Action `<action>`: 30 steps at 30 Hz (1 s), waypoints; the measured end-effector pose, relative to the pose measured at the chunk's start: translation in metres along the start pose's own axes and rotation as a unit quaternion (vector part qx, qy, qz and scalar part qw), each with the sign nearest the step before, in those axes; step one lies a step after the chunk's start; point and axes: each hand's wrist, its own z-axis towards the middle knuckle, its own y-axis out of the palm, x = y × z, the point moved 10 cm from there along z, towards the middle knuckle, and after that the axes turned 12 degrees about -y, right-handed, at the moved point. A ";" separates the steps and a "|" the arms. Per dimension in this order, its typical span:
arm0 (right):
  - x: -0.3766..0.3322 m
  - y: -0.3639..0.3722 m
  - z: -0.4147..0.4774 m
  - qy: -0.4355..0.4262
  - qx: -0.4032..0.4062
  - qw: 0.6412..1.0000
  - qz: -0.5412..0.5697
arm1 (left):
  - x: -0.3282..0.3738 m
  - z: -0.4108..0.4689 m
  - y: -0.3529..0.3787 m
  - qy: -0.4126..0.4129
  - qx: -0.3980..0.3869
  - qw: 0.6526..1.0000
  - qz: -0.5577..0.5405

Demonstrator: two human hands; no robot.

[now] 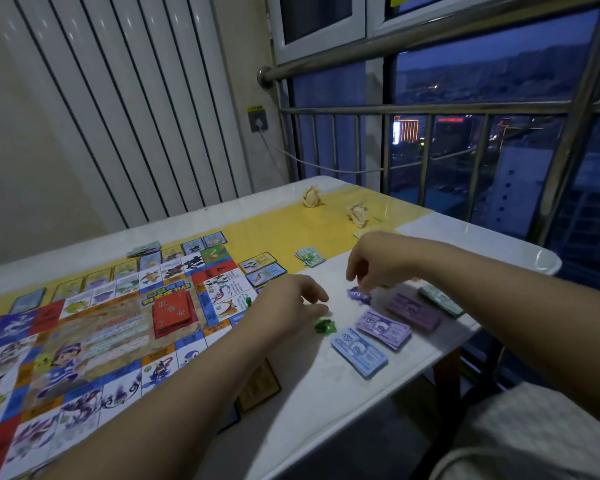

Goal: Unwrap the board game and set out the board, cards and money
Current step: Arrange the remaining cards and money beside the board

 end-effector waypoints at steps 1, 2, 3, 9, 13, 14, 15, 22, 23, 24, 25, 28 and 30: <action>-0.003 0.002 0.002 -0.001 -0.025 0.999 -0.023 | 0.002 0.003 0.002 0.001 -0.002 1.000 -0.002; -0.005 0.004 0.004 -0.002 -0.047 0.998 -0.049 | 0.004 0.006 0.005 -0.001 -0.005 1.000 -0.001; -0.007 0.006 0.006 -0.002 -0.066 0.995 -0.073 | 0.005 0.010 0.007 -0.006 -0.009 1.000 0.001; -0.009 0.019 0.014 -0.030 -0.127 0.983 -0.128 | 0.024 0.032 0.017 -0.010 -0.062 0.998 0.013; -0.003 0.022 0.019 -0.026 -0.145 0.982 -0.114 | 0.024 0.050 0.032 -0.051 -0.096 0.994 0.003; -0.002 0.022 0.020 -0.027 -0.149 0.982 -0.112 | 0.023 0.053 0.036 -0.058 -0.103 0.993 0.001; -0.001 0.021 0.022 -0.027 -0.152 0.981 -0.115 | 0.023 0.055 0.038 -0.064 -0.108 0.992 -0.001; 0.007 0.033 0.032 -0.031 -0.185 0.974 -0.124 | 0.020 0.057 0.045 -0.063 -0.125 0.990 -0.033; 0.008 0.033 0.032 -0.030 -0.186 0.974 -0.122 | 0.019 0.057 0.046 -0.067 -0.122 0.990 -0.036; 0.010 0.033 0.032 -0.029 -0.187 0.974 -0.121 | 0.019 0.057 0.046 -0.069 -0.122 0.989 -0.037; 0.012 0.034 0.032 -0.027 -0.189 0.974 -0.118 | 0.018 0.056 0.047 -0.072 -0.123 0.989 -0.039; 0.018 0.035 0.033 -0.017 -0.197 0.975 -0.105 | 0.018 0.055 0.049 -0.084 -0.134 0.987 -0.041; 0.020 0.036 0.033 -0.013 -0.206 0.973 -0.106 | 0.019 0.054 0.050 -0.087 -0.134 0.986 -0.038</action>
